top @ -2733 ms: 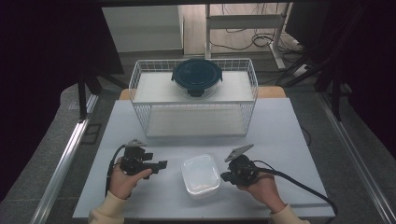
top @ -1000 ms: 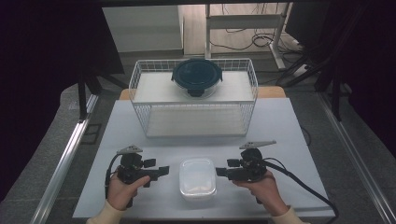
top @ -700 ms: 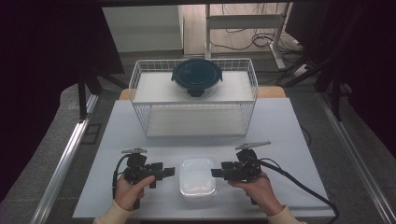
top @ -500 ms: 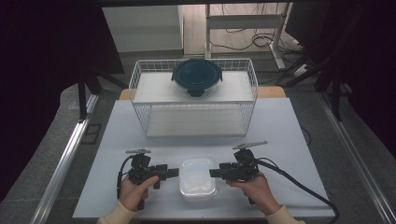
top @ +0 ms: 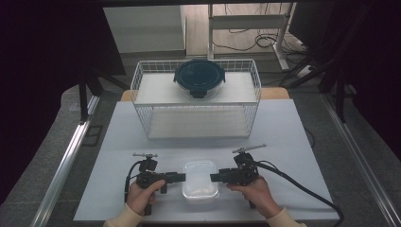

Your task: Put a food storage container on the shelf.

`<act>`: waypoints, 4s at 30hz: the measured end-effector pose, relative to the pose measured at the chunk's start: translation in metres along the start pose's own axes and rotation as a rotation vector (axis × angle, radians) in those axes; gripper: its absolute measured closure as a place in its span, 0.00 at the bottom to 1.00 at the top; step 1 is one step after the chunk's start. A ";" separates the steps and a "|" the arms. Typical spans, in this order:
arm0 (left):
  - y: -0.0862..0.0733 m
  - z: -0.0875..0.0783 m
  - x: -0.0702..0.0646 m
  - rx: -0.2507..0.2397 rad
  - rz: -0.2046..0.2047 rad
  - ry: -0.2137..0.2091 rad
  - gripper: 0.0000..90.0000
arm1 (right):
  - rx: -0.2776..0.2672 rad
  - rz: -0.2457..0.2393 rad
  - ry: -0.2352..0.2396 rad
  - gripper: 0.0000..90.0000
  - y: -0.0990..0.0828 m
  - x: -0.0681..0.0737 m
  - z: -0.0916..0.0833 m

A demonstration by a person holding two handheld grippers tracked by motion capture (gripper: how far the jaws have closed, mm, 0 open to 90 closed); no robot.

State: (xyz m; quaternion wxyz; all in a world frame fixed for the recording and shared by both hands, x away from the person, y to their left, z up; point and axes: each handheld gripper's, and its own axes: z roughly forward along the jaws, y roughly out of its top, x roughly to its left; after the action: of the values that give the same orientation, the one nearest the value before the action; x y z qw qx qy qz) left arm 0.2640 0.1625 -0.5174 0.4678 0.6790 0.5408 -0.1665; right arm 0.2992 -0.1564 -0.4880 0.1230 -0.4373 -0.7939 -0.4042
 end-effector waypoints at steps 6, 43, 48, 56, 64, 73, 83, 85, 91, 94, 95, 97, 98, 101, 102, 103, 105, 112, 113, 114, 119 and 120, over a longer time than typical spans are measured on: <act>-0.002 0.005 0.000 0.024 -0.044 -0.050 0.56 | 0.025 0.024 0.016 0.54 -0.002 0.000 0.002; 0.003 -0.019 -0.016 -0.070 0.021 -0.068 0.88 | -0.089 0.054 0.127 0.89 0.000 0.002 -0.024; 0.009 -0.022 -0.024 -0.082 0.054 -0.056 0.88 | -0.106 0.044 0.134 0.90 0.003 0.003 -0.029; 0.024 -0.025 -0.031 -0.098 0.082 -0.060 0.88 | -0.130 -0.024 0.106 0.89 0.018 0.007 -0.039; 0.041 -0.031 -0.038 -0.114 0.115 -0.070 0.87 | -0.144 -0.059 0.088 0.89 0.035 0.012 -0.047; 0.063 -0.044 -0.054 -0.139 0.165 -0.056 0.87 | -0.185 -0.106 0.079 0.89 0.054 0.021 -0.060; 0.086 -0.055 -0.069 -0.156 0.206 -0.047 0.87 | -0.224 -0.138 0.070 0.89 0.073 0.028 -0.071; 0.089 -0.057 -0.072 -0.162 0.213 -0.044 0.87 | -0.230 -0.142 0.069 0.89 0.076 0.030 -0.074; 0.101 -0.067 -0.081 -0.179 0.233 -0.044 0.87 | -0.248 -0.161 0.067 0.89 0.088 0.038 -0.081; 0.108 -0.073 -0.088 -0.187 0.253 -0.041 0.87 | -0.264 -0.182 0.063 0.89 0.098 0.045 -0.089; 0.110 -0.075 -0.090 -0.189 0.260 -0.040 0.87 | -0.264 -0.182 0.063 0.89 0.098 0.045 -0.089; 0.115 -0.079 -0.095 -0.194 0.271 -0.041 0.87 | -0.273 -0.192 0.059 0.89 0.103 0.049 -0.094; 0.117 -0.080 -0.098 -0.196 0.278 -0.041 0.87 | -0.276 -0.197 0.059 0.89 0.105 0.051 -0.096; 0.123 -0.086 -0.105 -0.203 0.291 -0.041 0.87 | -0.289 -0.209 0.056 0.89 0.112 0.056 -0.102; 0.125 -0.087 -0.107 -0.205 0.297 -0.041 0.87 | -0.292 -0.213 0.054 0.89 0.113 0.058 -0.104; 0.127 -0.089 -0.109 -0.209 0.298 -0.043 0.87 | -0.296 -0.219 0.054 0.89 0.117 0.062 -0.109; 0.130 -0.093 -0.114 -0.211 0.306 -0.041 0.87 | -0.302 -0.226 0.054 0.89 0.119 0.063 -0.110; 0.146 -0.103 -0.125 -0.226 0.318 -0.043 0.87 | -0.319 -0.244 0.052 0.89 0.136 0.075 -0.124; 0.148 -0.104 -0.125 -0.227 0.319 -0.045 0.87 | -0.319 -0.244 0.052 0.89 0.136 0.075 -0.124; 0.150 -0.105 -0.126 -0.228 0.318 -0.047 0.87 | -0.323 -0.246 0.053 0.89 0.139 0.076 -0.125; 0.162 -0.112 -0.136 -0.238 0.338 -0.030 0.87 | -0.329 -0.254 0.053 0.89 0.152 0.081 -0.131; 0.164 -0.114 -0.138 -0.241 0.342 -0.027 0.87 | -0.335 -0.258 0.054 0.89 0.157 0.083 -0.134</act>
State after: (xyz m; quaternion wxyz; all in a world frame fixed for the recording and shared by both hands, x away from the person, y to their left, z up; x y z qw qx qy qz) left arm 0.3287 0.1792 -0.2838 0.5744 0.6976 0.4274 -0.0278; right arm 0.3540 -0.1622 -0.2722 0.0172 -0.3352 -0.7614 -0.5546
